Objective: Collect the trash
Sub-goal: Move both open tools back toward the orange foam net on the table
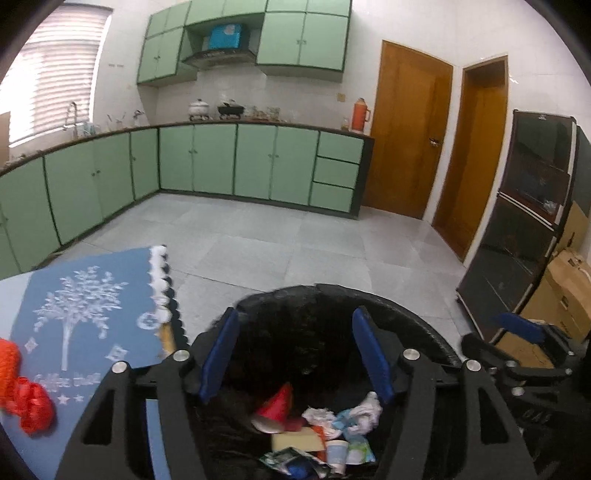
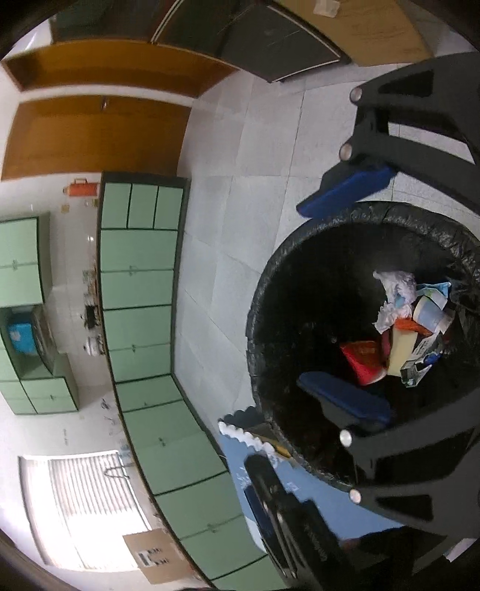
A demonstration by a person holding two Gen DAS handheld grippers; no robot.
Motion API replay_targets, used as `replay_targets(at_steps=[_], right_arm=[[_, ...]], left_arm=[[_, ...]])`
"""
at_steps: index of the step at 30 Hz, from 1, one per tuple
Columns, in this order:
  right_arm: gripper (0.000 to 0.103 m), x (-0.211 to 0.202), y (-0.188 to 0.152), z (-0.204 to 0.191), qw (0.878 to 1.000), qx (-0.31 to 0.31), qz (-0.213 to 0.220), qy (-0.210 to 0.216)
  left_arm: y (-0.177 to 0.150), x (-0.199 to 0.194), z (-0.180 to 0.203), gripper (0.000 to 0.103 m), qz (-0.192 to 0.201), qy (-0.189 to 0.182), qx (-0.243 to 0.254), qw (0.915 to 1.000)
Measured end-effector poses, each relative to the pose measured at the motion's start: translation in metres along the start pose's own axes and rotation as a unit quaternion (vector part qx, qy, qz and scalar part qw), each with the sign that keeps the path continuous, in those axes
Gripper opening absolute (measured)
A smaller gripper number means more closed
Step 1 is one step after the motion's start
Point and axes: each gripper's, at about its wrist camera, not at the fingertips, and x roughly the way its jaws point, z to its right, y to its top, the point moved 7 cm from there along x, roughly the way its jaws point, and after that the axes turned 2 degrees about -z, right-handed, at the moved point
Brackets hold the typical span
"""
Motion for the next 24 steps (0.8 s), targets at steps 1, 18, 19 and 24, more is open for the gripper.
replay_targets(at_steps=[1,18,19,24], right_arm=[[0.091,-0.003,0.000,0.000,1.000,0.005,0.004,-0.006],[0.097,-0.022,0.012,-0.116,0.997,-0.023,0.021,0.072],[0.097,-0.021,0.013,-0.129,0.996,-0.028,0.020,0.079],[0.097,-0.018,0.016,-0.192,0.992,-0.050,0.021,0.115]], left_arm=[[0.001,-0.004,-0.004,0.065,0.002,0.006,0.000,1.0000],[-0.009,-0.097,-0.145,0.069,0.047,0.125,-0.051,0.9897],[-0.011,-0.102,-0.154,0.069,0.048,0.133,-0.053,0.9884],[-0.025,-0.131,-0.217,0.069,0.048,0.184,-0.074,0.9789]])
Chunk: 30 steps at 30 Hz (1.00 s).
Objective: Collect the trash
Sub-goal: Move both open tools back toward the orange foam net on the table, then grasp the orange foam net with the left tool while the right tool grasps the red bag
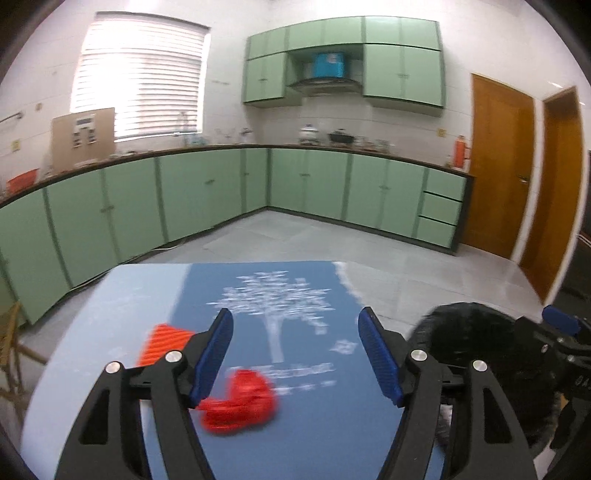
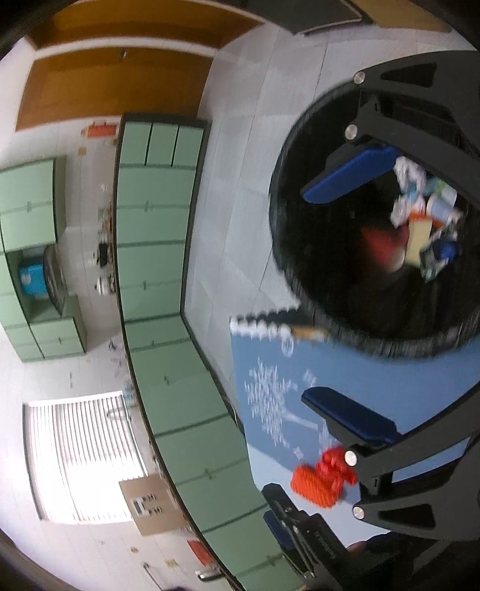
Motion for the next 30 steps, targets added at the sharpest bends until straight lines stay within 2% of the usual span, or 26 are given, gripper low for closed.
replay_targets(at_steps=[7,12,21,30], right_arm=[[0.097,0.028,0.004,-0.077,0.999,-0.028,-0.008,0.039],[0.097,0.046,0.002,-0.124,0.997,-0.044,-0.015,0.059],[0.097,0.085,-0.017,-0.177,0.994,-0.062,-0.041,0.077],[0.097,0.122,-0.048,-0.207,0.990,-0.077,-0.086,0.081]], left_arm=[[-0.014,-0.004,-0.078,0.069,-0.005,0.057,-0.014,0.9982],[-0.025,-0.003,-0.111,0.069,-0.011,0.078,-0.017,0.9968],[-0.044,0.004,-0.149,0.069,-0.028,0.099,-0.030,0.9942],[-0.066,0.016,-0.172,0.069,-0.051,0.112,-0.041,0.9915]])
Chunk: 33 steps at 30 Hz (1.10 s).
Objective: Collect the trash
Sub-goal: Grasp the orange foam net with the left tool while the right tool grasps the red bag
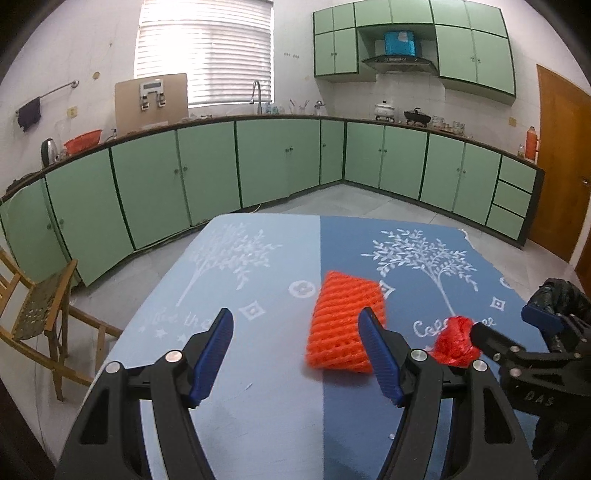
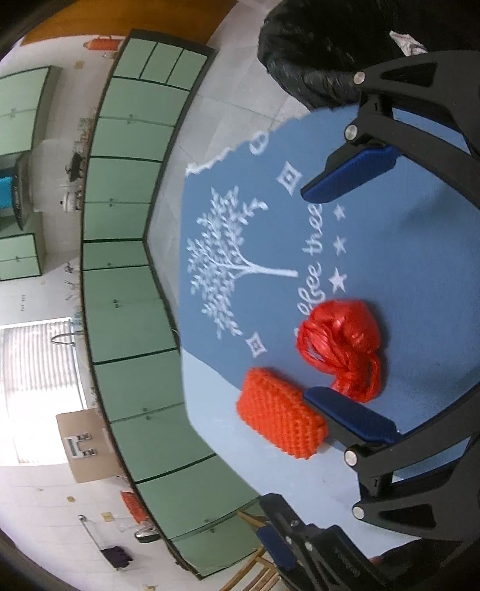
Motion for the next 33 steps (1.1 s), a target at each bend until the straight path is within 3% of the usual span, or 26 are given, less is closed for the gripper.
replay_targets(at_steps=[6,10,15,17,20,25,33], right_arm=[[0.096,0.017,-0.008,-0.011,1.000,-0.001,-0.022,0.006],[0.088,0.024,-0.011,-0.017,0.999,-0.012,-0.033,0.006],[0.069,0.032,-0.017,-0.018,0.998,-0.009,-0.054,0.023],[0.049,0.035,-0.019,-0.022,0.997,-0.010,-0.062,0.043],[0.043,0.034,-0.020,-0.025,0.996,-0.016,-0.063,0.058],[0.037,0.028,-0.016,-0.018,0.996,-0.018,-0.060,0.058],[0.036,0.021,0.001,0.008,0.998,-0.010,-0.042,0.038]], left_arm=[[-0.004,0.008,-0.005,0.069,-0.007,-0.001,-0.005,1.0000],[-0.005,0.012,-0.004,0.069,-0.010,-0.003,-0.006,0.9999],[-0.007,0.016,0.000,0.069,-0.014,-0.007,-0.007,0.9999],[-0.007,0.018,0.000,0.069,-0.015,-0.010,-0.007,0.9998],[-0.007,0.021,0.004,0.069,-0.018,-0.014,-0.007,0.9997],[-0.008,0.029,0.015,0.069,-0.024,-0.024,-0.007,0.9994],[-0.007,0.055,0.030,0.072,-0.046,-0.029,-0.010,0.9985]])
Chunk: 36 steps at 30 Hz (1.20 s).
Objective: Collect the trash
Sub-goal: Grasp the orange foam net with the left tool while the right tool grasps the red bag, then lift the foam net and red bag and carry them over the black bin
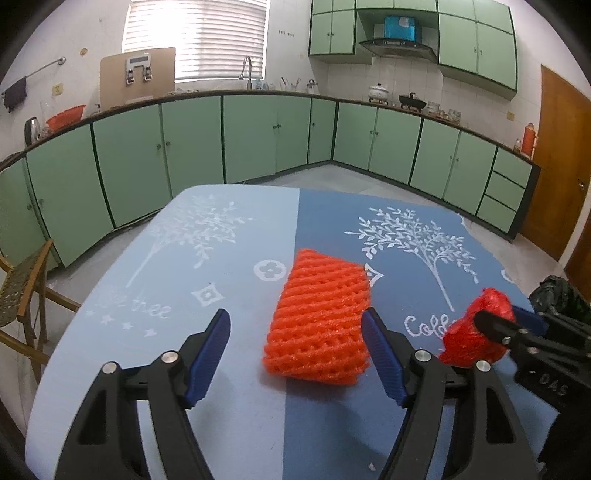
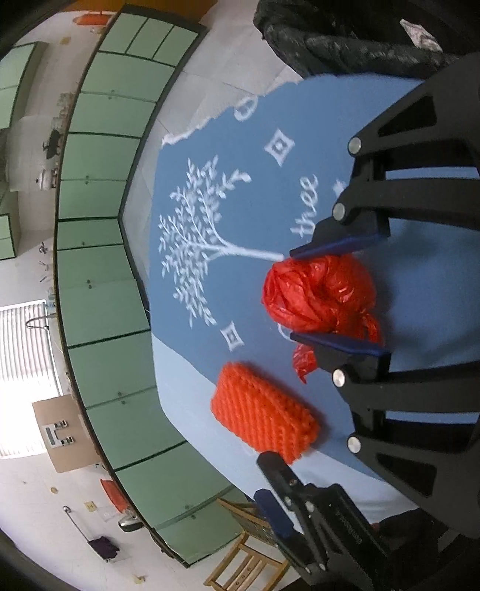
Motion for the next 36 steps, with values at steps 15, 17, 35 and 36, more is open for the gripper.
replay_targets(at_steps=[15,17,35,36], right_arm=[[0.037,0.014,0.000,0.004,1.000,-0.002,-0.009,0.001],[0.037,0.014,-0.001,0.004,1.000,-0.001,-0.010,0.002],[0.037,-0.030,0.020,0.010,1.000,-0.007,0.030,0.000],[0.037,-0.033,0.021,0.010,0.999,-0.008,0.032,0.000]], left_arm=[[-0.006,0.034,0.012,0.046,-0.057,-0.027,-0.007,0.9980],[-0.006,0.031,0.017,0.033,-0.052,-0.026,-0.001,0.9983],[0.023,-0.026,0.034,0.023,0.000,-0.035,-0.001,0.9994],[0.024,-0.030,0.035,0.023,0.003,-0.036,0.000,0.9994]])
